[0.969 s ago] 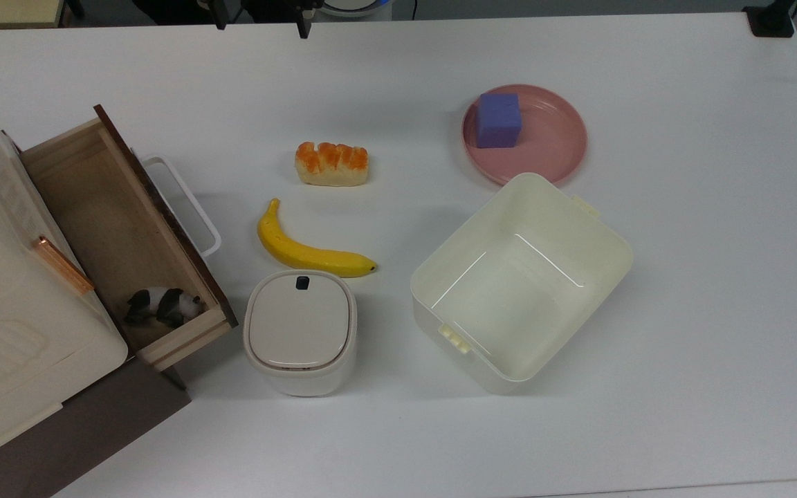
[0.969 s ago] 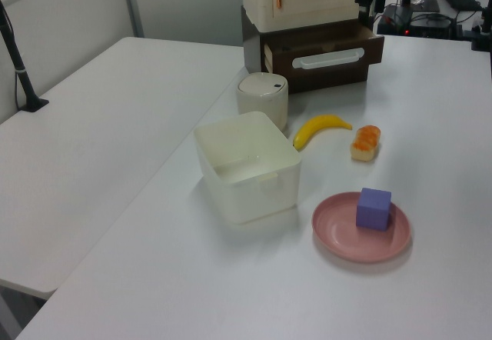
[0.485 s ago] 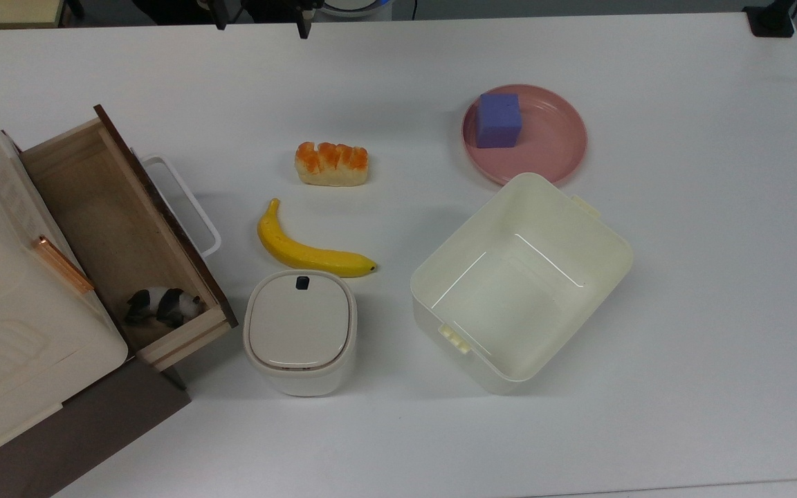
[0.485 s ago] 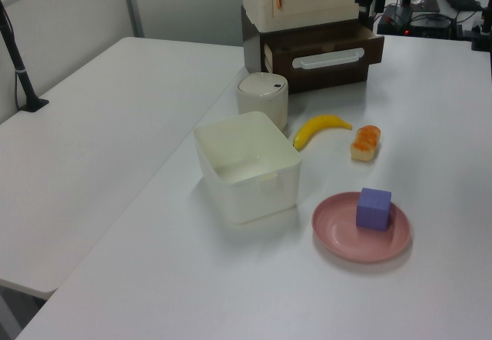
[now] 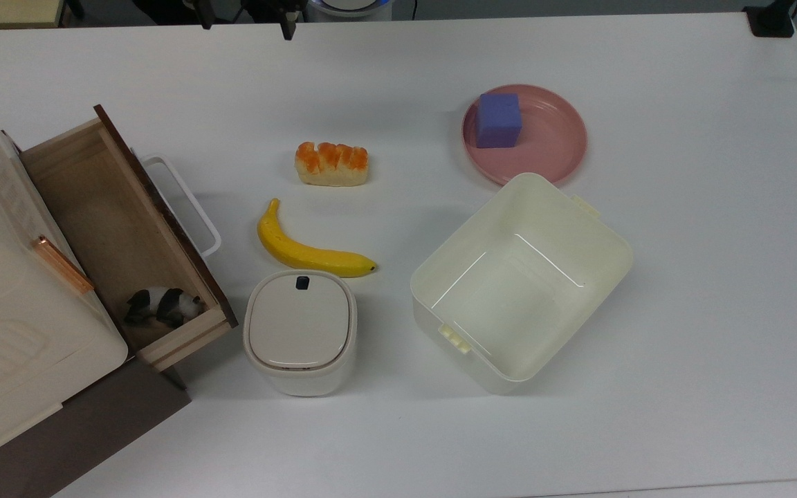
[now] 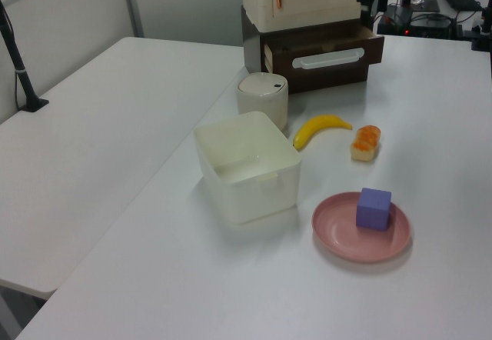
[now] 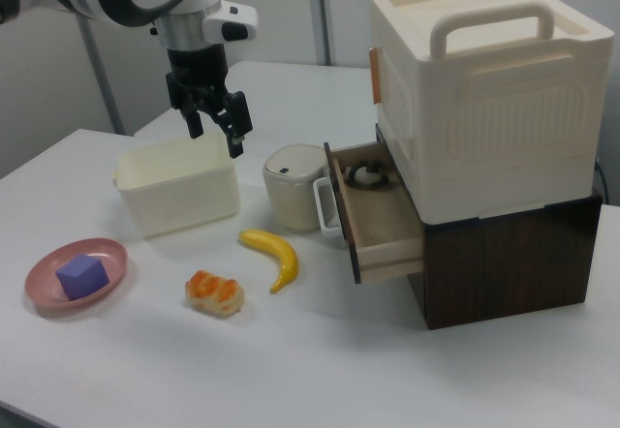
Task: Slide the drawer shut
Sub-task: 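Move the gripper down to the open drawer's front panel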
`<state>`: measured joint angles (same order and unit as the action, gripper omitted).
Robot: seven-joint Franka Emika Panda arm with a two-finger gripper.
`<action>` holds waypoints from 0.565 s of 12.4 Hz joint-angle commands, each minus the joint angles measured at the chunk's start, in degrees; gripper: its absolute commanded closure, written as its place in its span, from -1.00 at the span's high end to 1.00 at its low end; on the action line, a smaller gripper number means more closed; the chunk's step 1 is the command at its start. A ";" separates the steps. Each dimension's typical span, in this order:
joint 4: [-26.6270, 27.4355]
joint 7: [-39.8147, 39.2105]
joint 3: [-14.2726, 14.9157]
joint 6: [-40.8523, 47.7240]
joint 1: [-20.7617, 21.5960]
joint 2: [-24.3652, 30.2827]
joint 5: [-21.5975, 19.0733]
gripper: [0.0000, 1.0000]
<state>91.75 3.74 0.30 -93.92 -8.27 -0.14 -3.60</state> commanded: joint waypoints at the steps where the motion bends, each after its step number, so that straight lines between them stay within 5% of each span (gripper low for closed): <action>1: 1.75 0.75 1.54 1.29 -1.13 -0.82 0.70 0.40; 3: 1.67 0.22 2.60 1.20 -1.22 -3.80 1.49 -0.19; 5: 1.59 0.57 2.78 1.02 -1.22 -7.75 1.49 -1.00; 7: 1.67 1.36 2.95 0.41 -1.57 -10.57 1.23 -1.00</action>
<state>93.79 3.80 2.79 -93.73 -10.00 -7.99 -3.02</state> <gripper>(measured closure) 0.789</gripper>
